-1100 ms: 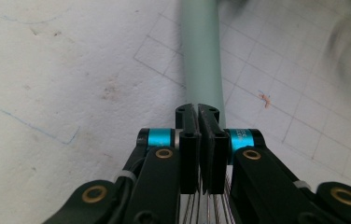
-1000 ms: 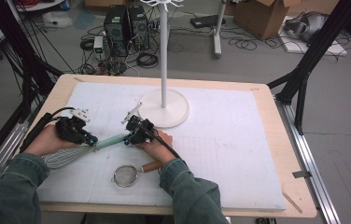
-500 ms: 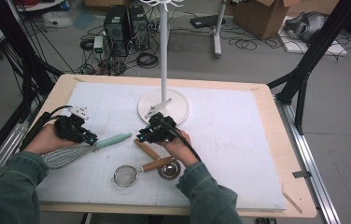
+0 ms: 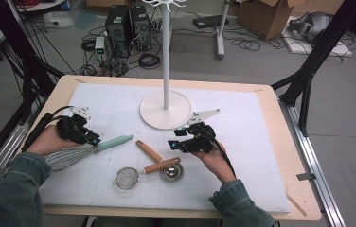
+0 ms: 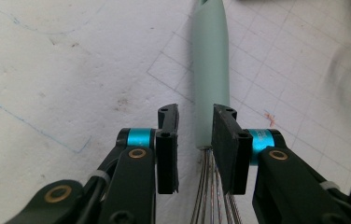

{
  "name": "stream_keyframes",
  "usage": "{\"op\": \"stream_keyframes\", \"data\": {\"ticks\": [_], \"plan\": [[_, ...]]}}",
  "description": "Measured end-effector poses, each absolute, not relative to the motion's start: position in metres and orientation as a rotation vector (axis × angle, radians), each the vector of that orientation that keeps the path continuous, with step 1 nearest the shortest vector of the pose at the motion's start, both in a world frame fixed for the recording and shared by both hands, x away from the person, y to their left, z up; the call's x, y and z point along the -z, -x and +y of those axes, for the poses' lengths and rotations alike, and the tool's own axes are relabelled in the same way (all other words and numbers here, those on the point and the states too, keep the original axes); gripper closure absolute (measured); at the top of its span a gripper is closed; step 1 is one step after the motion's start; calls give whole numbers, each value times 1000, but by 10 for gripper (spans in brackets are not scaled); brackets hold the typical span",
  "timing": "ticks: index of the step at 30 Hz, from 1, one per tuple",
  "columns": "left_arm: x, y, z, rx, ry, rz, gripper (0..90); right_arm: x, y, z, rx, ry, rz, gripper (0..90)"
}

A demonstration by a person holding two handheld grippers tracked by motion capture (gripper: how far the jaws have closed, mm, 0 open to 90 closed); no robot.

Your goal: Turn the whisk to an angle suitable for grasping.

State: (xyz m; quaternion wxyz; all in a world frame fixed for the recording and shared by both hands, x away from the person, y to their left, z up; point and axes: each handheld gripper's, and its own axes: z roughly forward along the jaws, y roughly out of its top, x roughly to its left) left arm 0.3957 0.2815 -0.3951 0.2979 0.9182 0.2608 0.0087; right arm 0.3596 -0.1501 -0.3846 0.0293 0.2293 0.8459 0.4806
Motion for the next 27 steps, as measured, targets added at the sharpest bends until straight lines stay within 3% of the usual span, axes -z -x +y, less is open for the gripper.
{"op": "stream_keyframes", "data": {"ticks": [12,19,27], "plan": [[385,-393,281,-65,-2416,694,653,388,-343,-194,-1478,-806,2488,320],[377,-389,277,-94,-2382,685,556,390,-333,-226,-1487,-863,2434,305],[381,-385,267,-85,-2405,668,526,398,-323,-255,-1448,-916,2413,302]]}}
